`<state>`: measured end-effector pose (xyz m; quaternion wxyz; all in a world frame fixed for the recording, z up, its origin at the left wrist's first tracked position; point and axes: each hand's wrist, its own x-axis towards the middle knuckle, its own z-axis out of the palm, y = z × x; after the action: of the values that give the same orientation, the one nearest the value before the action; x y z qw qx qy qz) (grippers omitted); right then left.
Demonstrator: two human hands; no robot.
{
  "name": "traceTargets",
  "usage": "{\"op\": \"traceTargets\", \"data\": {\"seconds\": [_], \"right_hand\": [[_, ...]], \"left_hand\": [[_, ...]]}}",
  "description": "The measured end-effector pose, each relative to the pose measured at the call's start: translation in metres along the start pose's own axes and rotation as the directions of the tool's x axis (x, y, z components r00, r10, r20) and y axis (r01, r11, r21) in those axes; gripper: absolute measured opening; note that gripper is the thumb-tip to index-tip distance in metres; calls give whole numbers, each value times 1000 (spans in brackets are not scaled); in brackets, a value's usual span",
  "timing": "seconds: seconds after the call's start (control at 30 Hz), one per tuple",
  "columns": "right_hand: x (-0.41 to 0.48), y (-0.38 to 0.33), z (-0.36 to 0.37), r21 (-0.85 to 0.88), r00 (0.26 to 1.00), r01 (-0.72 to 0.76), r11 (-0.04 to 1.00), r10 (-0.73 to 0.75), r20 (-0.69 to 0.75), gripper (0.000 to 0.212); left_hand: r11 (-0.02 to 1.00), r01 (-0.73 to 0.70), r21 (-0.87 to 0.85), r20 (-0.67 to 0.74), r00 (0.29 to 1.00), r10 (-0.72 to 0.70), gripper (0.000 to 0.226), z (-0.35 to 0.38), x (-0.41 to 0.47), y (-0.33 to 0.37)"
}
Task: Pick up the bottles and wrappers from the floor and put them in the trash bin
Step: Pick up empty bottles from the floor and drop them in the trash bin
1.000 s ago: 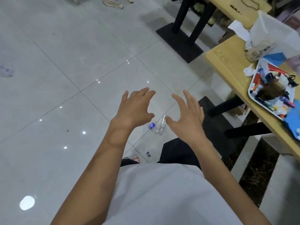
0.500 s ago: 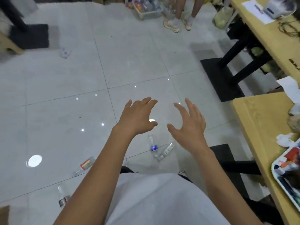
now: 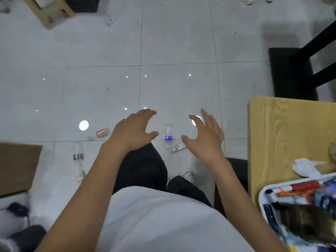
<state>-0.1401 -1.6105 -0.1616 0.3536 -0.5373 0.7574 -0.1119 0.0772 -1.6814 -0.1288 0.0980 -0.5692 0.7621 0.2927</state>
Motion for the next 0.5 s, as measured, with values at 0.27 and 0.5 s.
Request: {"op": "traceTargets", "data": {"seconds": [0.27,0.5], "right_hand": [[10,36,16,-18,996,35,999,-33,83,66],[57,57,68,-19,992,48,999,-45,117,65]], "left_hand": [[994,60,-87,-23,998,-62,69,39,3,11],[993,78,-85,-65,994,-84,77,90,57,-13]]}}
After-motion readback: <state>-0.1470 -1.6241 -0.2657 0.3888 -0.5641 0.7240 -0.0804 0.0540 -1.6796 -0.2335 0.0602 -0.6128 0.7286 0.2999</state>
